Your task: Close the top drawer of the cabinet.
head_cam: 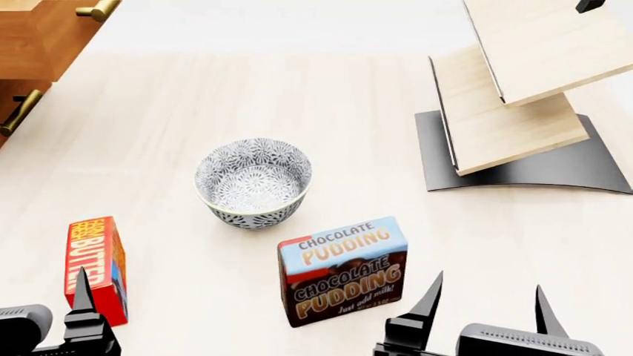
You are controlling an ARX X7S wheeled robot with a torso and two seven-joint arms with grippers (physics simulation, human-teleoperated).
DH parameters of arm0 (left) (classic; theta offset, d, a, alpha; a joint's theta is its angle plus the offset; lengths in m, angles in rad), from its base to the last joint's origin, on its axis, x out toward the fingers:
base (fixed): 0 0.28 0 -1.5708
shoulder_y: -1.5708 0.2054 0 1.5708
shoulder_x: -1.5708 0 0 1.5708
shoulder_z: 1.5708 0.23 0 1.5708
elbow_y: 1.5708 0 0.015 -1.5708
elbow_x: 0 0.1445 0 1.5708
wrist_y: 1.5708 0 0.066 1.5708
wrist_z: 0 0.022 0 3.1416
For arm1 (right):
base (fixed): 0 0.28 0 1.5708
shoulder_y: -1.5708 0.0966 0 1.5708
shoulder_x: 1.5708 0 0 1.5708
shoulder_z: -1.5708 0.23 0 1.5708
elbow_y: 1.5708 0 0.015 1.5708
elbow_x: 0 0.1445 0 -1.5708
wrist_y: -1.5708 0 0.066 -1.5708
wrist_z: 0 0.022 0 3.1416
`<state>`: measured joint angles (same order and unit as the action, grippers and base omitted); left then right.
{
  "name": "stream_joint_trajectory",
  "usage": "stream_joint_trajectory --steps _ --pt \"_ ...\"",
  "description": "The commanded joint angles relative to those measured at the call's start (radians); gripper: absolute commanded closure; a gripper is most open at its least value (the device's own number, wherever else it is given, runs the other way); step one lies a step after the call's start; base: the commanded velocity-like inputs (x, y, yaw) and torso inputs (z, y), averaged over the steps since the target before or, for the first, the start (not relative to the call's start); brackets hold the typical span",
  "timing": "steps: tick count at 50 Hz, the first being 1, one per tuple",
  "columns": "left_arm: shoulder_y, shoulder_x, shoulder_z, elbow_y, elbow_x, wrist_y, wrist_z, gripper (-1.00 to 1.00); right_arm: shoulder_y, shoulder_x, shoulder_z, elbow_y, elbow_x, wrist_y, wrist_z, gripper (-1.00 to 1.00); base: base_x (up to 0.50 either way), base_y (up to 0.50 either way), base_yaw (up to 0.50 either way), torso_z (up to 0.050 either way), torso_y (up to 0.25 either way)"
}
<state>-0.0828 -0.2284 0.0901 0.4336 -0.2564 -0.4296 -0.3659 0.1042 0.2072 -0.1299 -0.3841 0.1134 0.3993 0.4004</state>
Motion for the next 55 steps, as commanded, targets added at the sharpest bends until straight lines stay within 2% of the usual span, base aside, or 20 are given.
stream_joint_trajectory --steps 1,11,55 --pt "-0.005 -0.005 0.005 -0.008 -0.002 0.003 -0.003 -1.00 0.007 0.006 -0.018 0.017 -0.011 -0.010 0.006 -1.00 0.00 0.00 0.00 0.000 0.000" --pt "-0.009 -0.007 0.014 -0.011 -0.004 0.005 -0.005 -1.00 0.018 0.010 -0.030 0.033 -0.016 0.001 0.012 -1.00 0.13 0.00 0.00 0.000 0.000" --pt "-0.004 -0.023 0.028 -0.026 -0.017 0.024 -0.017 -1.00 0.018 0.024 -0.047 0.041 -0.007 -0.003 0.034 -1.00 0.49 0.00 0.00 0.000 0.000"
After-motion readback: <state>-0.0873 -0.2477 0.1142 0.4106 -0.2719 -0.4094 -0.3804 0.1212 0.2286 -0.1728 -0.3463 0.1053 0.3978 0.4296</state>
